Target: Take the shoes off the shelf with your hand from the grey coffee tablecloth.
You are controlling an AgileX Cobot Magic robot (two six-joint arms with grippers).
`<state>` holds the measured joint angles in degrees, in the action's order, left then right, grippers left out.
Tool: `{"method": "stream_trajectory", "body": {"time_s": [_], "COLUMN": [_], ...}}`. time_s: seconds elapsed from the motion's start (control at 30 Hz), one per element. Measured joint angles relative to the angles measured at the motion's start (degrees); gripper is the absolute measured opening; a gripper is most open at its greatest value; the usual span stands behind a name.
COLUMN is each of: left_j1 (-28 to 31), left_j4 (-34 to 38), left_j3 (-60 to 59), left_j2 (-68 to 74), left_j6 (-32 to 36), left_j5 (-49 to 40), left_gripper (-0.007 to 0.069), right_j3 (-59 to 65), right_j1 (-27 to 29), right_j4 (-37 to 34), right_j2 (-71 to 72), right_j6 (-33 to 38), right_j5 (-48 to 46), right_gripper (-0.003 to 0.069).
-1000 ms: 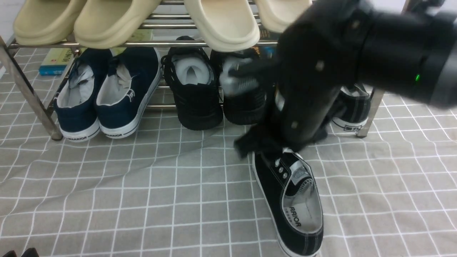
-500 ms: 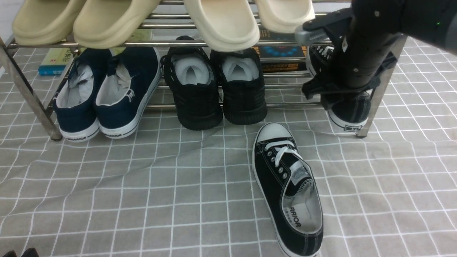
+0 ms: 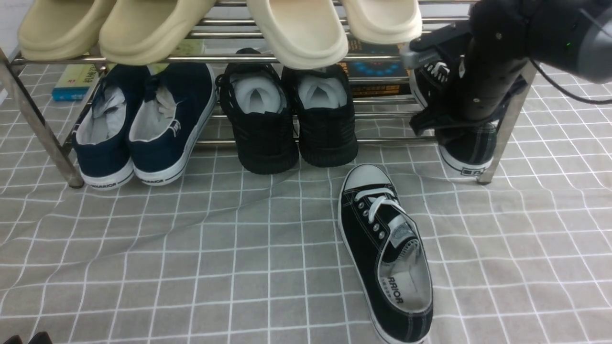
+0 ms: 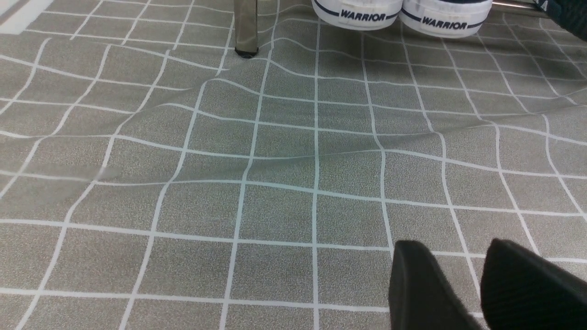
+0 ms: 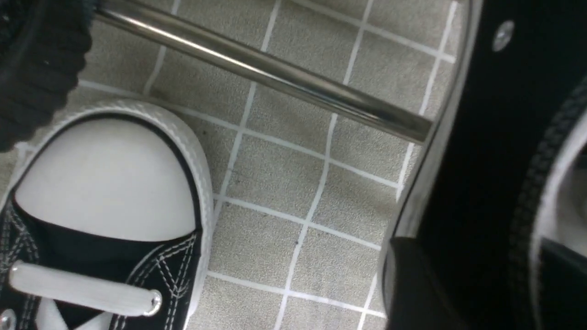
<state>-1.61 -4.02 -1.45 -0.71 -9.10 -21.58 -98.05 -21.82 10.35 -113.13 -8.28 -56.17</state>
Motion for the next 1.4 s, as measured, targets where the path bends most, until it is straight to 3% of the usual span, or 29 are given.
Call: {"method": "stream_trajectory", "body": {"time_s": [0.03,0.1,0.23,0.37,0.6,0.9,1.4], "left_j1": [0.0,0.0,0.0,0.0,0.0,0.0,0.0], "left_j4": [0.0,0.0,0.0,0.0,0.0,0.0,0.0], "left_j3": [0.0,0.0,0.0,0.0,0.0,0.0,0.0], "left_j2": [0.0,0.0,0.0,0.0,0.0,0.0,0.0], "left_j6": [0.0,0.0,0.0,0.0,0.0,0.0,0.0], "left_j5": [0.0,0.0,0.0,0.0,0.0,0.0,0.0], "left_gripper": [0.0239,0.0239,0.0239,0.0239,0.0239,0.0239,0.0241], "right_j3": [0.0,0.0,0.0,1.1,15.2,27.1,31.1], "right_j1": [0.0,0.0,0.0,0.0,-1.9,-9.9,-10.4], "right_j4": [0.0,-0.4,-3.1,-7.5,-11.4,-12.8,-14.3], "right_j2": [0.0,0.0,1.6,6.7,19.1,23.9,21.1], "right_j6": [0.0,0.0,0.0,0.2,0.2,-2.8,-4.3], "right_j5": [-0.1,-0.8,-5.4,-13.5,-14.2,-6.5,-1.3], "right_gripper": [0.0274,0.0149,0.0010,0.0008,0.0008,0.0010,0.0015]}}
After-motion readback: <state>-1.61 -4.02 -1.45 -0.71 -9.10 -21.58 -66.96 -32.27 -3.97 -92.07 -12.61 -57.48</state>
